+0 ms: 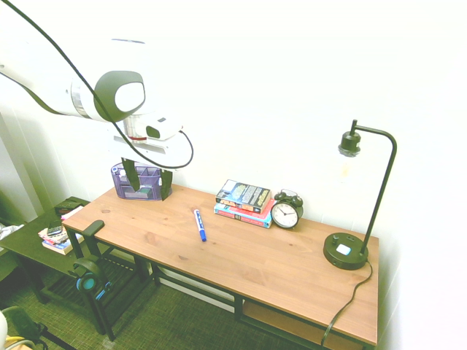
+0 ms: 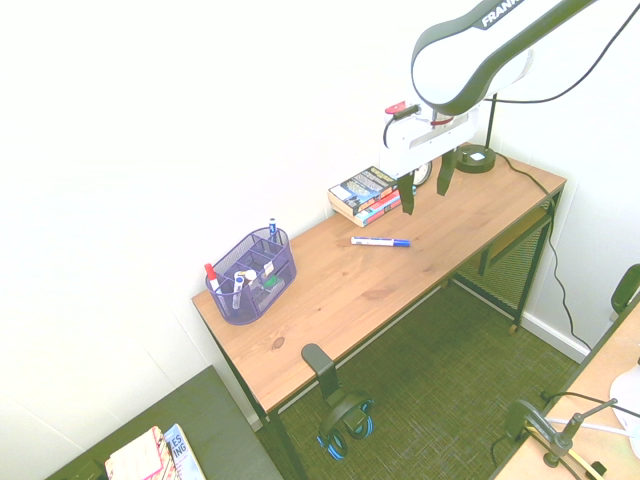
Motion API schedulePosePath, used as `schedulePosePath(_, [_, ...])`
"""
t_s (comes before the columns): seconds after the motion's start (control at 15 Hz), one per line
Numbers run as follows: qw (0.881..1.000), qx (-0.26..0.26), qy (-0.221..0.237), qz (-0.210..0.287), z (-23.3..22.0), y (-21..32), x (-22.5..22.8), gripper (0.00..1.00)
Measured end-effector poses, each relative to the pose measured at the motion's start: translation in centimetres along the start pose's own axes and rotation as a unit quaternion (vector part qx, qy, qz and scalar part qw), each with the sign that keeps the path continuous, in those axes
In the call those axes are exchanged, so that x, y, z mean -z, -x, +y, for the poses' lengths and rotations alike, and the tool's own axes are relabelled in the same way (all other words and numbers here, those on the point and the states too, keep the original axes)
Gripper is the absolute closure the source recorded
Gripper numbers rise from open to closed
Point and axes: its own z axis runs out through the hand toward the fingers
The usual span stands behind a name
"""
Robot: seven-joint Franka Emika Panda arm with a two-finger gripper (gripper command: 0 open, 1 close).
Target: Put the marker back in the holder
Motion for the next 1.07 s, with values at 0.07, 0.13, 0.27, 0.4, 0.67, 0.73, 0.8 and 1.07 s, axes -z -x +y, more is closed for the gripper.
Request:
schedulePosePath(0.07, [1.000, 0.000, 0.000, 0.000, 0.0, 0.0, 0.0, 0.00])
schedulePosePath(0.13, [1.000, 0.002, 0.002, 0.002, 0.0, -0.1, -0.2, 0.00])
schedulePosePath(0.27, [1.000, 0.016, 0.005, 0.020, 0.1, -1.1, -1.0, 0.00])
schedulePosePath(0.4, [0.999, 0.043, -0.007, 0.033, 0.4, -2.8, -2.2, 0.00])
schedulePosePath(0.67, [0.998, 0.061, -0.028, 0.010, 1.2, -5.2, -7.1, 0.00])
schedulePosePath(0.73, [0.997, 0.064, -0.034, 0.002, 1.1, -5.5, -8.4, 0.00])
schedulePosePath(0.8, [0.997, 0.072, -0.041, -0.003, 0.9, -5.9, -9.5, 0.00])
schedulePosePath(1.07, [0.990, 0.122, -0.066, 0.007, -0.3, -7.3, -12.6, 0.00])
